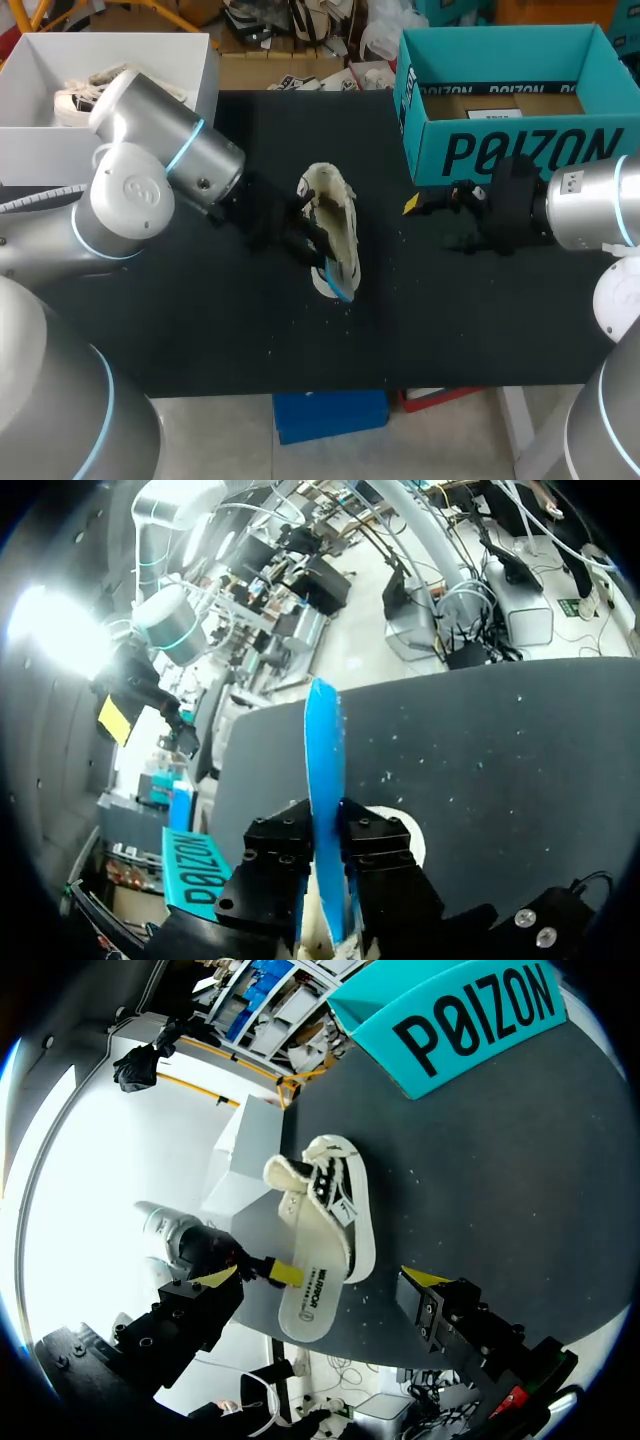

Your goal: Take the shoe out of the shoebox, open the shoe tongue, remove and reinsert the insole, then place the shoe into the shoebox

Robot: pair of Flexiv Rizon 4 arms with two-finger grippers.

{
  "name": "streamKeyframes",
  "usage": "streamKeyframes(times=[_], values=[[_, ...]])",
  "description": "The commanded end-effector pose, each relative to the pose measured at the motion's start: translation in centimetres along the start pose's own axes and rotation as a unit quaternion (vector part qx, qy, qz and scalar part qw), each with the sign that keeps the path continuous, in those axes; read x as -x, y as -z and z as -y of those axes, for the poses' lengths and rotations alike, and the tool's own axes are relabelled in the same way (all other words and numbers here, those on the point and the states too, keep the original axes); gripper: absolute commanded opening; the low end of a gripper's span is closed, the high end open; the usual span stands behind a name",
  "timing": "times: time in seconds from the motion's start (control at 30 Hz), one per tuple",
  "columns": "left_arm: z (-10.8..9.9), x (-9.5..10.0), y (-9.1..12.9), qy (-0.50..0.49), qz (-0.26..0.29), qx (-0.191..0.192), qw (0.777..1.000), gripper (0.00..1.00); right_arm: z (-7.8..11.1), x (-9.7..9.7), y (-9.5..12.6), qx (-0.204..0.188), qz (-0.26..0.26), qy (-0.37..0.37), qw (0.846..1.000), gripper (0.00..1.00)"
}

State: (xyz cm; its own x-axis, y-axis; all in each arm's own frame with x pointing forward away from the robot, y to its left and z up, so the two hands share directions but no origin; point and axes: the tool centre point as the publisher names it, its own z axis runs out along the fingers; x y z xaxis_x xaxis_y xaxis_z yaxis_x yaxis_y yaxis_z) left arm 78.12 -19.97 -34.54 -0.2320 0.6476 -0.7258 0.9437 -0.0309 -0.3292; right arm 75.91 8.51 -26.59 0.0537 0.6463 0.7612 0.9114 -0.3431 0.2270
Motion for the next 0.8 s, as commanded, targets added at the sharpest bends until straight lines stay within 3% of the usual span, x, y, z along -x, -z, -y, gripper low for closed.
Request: streamKeyframes(times=[0.03,0.53,0.8], values=[[-0.6,-0.1,0.0,0.000,0.000,0.002,1.000,0.00,0.0,0.0,0.0,0.000,0.000,0.000,1.000,1.00],[-3.0,-0.6,-0.3,0.021,0.013,0.037,0.999,0.00,0.0,0.0,0.0,0.000,0.000,0.000,1.000,1.00],[-4.8,-1.0,-0.5,0.032,0.008,0.075,0.997,0.00,0.0,0.0,0.0,0.000,0.000,0.000,1.000,1.00]])
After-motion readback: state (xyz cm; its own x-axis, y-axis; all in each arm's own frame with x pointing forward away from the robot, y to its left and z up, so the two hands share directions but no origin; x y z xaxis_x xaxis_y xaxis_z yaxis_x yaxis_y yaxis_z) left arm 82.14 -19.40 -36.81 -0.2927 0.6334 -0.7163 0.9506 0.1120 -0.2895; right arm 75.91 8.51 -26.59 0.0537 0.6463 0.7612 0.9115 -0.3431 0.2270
